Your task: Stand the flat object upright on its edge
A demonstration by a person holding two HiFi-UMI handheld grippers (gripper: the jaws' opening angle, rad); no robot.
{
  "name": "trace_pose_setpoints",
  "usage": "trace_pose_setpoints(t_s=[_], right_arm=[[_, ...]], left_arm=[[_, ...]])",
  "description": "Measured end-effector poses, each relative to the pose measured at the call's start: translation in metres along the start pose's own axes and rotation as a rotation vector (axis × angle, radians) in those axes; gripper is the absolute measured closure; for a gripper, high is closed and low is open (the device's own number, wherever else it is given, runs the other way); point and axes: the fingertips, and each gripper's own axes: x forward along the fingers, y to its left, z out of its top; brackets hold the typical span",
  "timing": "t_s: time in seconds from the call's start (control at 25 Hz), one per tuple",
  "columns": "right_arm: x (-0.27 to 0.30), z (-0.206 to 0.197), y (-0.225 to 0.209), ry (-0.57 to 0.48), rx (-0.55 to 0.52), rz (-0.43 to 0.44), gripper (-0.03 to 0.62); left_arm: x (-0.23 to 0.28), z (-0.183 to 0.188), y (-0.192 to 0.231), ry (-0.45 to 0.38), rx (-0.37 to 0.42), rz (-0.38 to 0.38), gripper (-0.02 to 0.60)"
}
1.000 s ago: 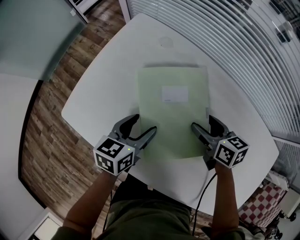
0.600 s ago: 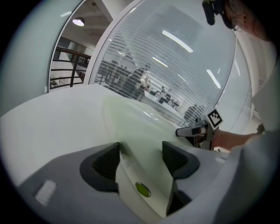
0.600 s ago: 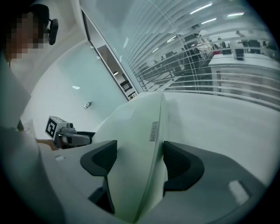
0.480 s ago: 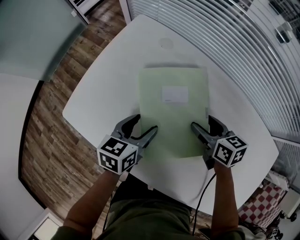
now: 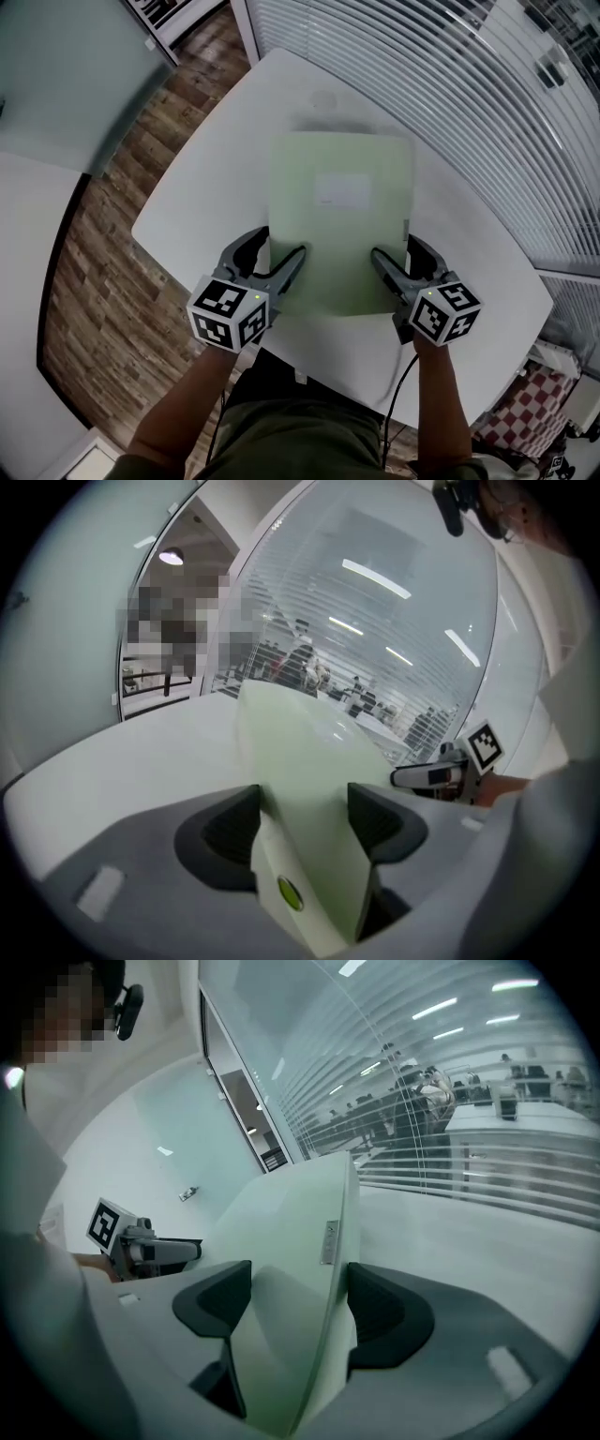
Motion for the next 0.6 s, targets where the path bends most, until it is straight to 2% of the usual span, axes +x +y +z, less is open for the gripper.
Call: trace_pose_setpoints(t_s=[0.6], right_arm=[[-0.049, 0.064, 0.029, -0.177, -0.212, -0.058, 0.269]], left_arm=[[-0.035, 0.063, -0.037, -0.156, 0.204, 0.039, 0.296]])
